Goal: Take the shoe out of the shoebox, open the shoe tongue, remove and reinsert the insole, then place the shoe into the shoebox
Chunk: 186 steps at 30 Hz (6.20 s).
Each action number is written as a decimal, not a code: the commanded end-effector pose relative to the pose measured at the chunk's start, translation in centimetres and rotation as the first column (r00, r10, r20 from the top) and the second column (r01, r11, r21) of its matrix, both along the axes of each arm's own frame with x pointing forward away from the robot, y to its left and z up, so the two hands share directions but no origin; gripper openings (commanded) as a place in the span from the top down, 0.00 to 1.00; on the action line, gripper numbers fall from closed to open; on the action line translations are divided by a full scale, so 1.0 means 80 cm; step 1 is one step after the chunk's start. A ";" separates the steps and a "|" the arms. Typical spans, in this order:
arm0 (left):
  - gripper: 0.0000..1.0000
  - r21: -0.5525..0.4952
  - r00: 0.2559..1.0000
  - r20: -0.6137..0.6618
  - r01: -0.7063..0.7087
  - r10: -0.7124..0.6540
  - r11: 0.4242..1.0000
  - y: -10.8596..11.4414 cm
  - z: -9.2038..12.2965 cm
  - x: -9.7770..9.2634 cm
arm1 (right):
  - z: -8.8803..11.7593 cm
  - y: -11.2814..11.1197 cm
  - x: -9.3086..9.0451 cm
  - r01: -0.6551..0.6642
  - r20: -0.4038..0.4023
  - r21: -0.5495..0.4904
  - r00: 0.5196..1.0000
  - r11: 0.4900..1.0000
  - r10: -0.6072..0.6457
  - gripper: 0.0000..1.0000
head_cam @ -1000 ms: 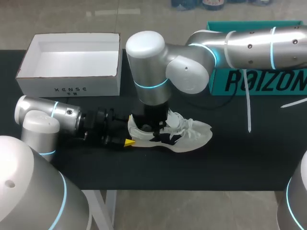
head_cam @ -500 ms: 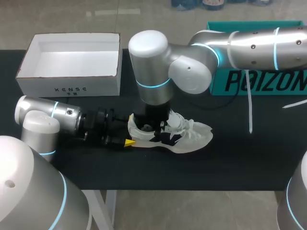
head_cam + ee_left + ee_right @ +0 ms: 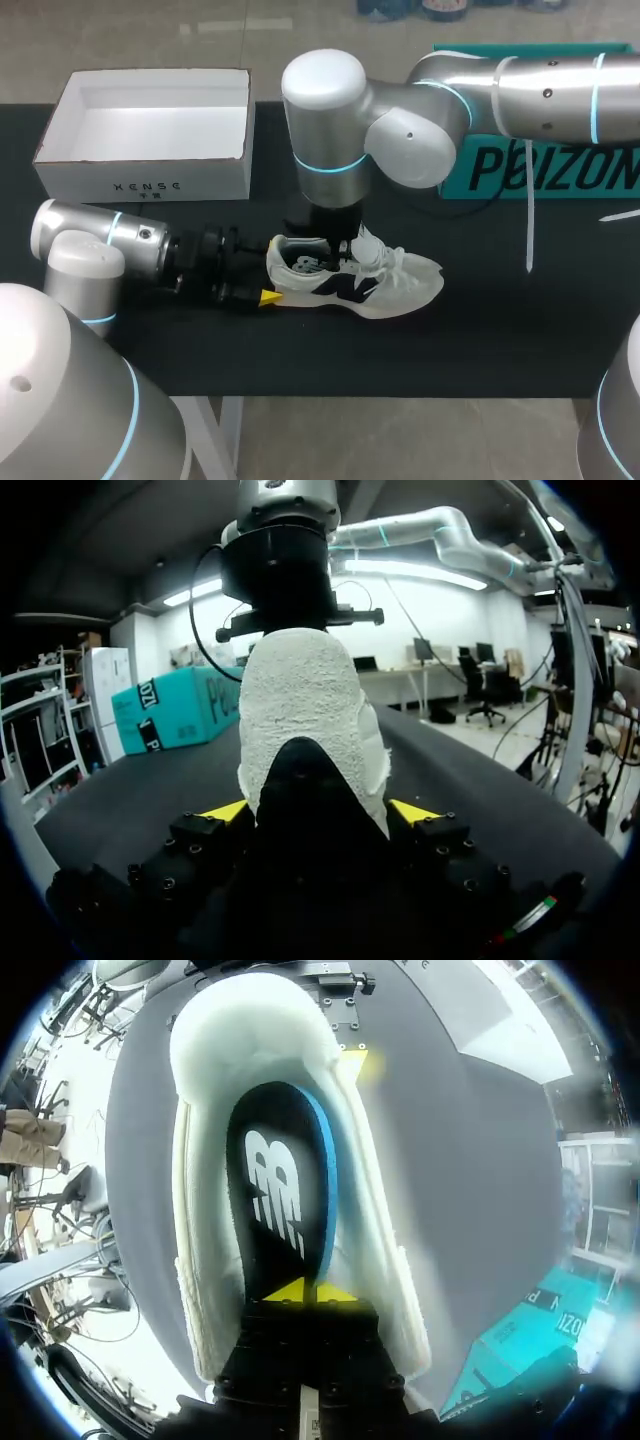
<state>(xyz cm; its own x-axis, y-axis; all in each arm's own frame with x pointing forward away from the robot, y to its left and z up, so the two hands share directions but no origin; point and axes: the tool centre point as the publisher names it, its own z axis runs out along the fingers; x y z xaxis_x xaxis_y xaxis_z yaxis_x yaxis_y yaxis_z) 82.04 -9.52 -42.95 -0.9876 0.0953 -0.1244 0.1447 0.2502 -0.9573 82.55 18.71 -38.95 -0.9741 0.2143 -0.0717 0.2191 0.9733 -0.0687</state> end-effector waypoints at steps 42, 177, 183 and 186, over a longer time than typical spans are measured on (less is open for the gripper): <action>1.00 0.002 1.000 0.002 -0.002 0.002 1.000 0.000 -0.001 0.000 | 0.072 0.022 0.040 0.066 0.098 0.192 0.991 0.979 -0.086 1.00; 1.00 0.002 1.000 0.002 -0.002 0.002 1.000 0.000 -0.001 0.000 | 0.385 0.060 -0.072 0.108 -0.089 0.894 0.994 0.436 -0.064 1.00; 1.00 0.002 1.000 0.002 -0.002 0.002 1.000 0.000 -0.001 0.000 | 0.400 0.057 -0.082 0.107 -0.087 0.893 0.994 0.437 -0.066 1.00; 1.00 0.002 1.000 0.002 -0.002 0.002 1.000 0.000 -0.001 0.000 | 0.406 0.055 -0.077 0.112 -0.090 0.889 0.993 0.444 -0.071 1.00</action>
<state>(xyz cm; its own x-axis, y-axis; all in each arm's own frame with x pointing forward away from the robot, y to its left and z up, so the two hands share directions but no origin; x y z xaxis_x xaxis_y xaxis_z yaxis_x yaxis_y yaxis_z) 82.10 -9.48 -42.94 -0.9877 0.0942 -0.1246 0.1446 0.2506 -0.9572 76.41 23.32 -6.92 -0.9424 0.2245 0.2479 0.3277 0.4721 0.8184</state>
